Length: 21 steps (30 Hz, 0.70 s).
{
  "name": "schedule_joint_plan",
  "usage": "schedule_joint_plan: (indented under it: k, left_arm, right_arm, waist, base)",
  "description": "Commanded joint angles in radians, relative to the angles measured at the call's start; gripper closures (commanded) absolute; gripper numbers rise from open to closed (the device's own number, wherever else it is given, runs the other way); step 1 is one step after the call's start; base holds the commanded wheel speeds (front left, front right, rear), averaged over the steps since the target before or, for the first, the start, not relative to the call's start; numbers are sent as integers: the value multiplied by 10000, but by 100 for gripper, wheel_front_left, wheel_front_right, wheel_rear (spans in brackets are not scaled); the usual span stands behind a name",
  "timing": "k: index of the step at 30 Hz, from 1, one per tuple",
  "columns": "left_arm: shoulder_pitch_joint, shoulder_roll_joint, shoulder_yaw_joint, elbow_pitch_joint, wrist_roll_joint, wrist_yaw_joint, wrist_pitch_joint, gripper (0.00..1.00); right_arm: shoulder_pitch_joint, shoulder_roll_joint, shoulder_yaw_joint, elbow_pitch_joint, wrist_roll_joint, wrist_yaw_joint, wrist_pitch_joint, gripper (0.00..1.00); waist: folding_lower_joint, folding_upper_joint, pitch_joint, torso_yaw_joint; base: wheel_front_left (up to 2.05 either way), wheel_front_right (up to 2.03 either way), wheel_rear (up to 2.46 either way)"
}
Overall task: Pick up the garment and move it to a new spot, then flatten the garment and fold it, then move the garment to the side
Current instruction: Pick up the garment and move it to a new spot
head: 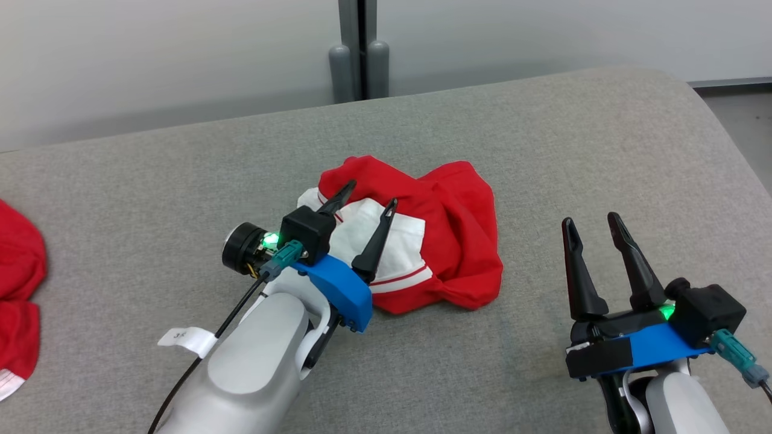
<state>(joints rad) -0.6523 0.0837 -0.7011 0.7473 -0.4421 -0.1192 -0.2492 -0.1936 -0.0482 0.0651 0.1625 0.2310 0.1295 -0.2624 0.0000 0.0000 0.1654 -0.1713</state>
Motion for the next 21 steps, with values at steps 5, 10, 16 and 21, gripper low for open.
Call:
schedule_joint_plan:
  k: [5,10,16,21]
  left_arm:
    - [574,302,929,-1097,-45,468,-170,0]
    - [1526,763,2066,-2594,325,900,-170,0]
    - [2709,1206,3391,-3862,793,1215,-171,0]
    - [3626,1349,4436,-4634,1149,1359,-170,0]
  right_arm:
    - [271,-39,-83,6,-45,23,-37,0]
    - [378,-41,-188,-10,-99,23,-37,0]
    - [514,-41,-273,38,-142,21,-36,0]
    - [603,-43,-342,67,-196,21,-36,0]
  waist:
    - [0,0,-237,459]
    - [0,0,-385,887]
    - [0,0,-607,1363]
    - [0,0,-759,1685]
  base:
    - [0,0,0]
    - [0,0,0]
    - [0,0,0]
    - [0,0,0]
